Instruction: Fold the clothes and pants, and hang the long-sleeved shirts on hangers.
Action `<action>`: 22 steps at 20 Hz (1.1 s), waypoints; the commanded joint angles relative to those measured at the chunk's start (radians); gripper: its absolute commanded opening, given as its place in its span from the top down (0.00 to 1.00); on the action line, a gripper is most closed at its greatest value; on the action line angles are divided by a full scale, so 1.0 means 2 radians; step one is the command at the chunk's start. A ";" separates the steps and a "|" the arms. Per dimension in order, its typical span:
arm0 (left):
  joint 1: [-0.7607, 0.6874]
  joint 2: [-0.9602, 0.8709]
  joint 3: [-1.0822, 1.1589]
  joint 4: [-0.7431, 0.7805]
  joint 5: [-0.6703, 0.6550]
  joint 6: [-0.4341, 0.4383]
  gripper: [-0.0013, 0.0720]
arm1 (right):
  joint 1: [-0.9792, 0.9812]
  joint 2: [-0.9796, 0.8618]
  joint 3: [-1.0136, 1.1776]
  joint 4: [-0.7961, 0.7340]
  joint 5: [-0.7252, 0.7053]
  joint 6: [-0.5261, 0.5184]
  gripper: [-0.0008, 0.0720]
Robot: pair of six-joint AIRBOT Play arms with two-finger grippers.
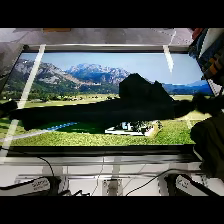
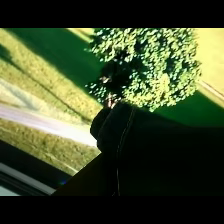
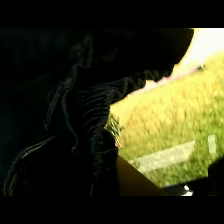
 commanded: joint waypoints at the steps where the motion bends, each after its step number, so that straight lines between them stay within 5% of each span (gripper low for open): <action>1: 0.032 0.066 -0.100 0.008 0.066 0.005 0.96 | 0.000 0.094 -0.163 -0.006 -0.055 -0.004 0.93; 5: 0.077 0.154 -0.219 0.009 0.143 0.006 0.96 | 0.000 0.195 -0.296 -0.009 -0.065 -0.002 0.93; 11: 0.104 0.160 -0.246 0.006 0.167 0.042 0.96 | 0.000 0.242 -0.315 -0.009 -0.025 -0.002 0.92; 18: 0.013 0.160 -0.134 -0.075 0.322 0.050 0.96 | 0.000 0.247 -0.315 -0.015 -0.016 -0.002 0.92; 22: -0.035 0.157 -0.122 -0.059 0.273 0.050 0.96 | 0.000 0.262 -0.315 -0.018 -0.006 0.003 0.92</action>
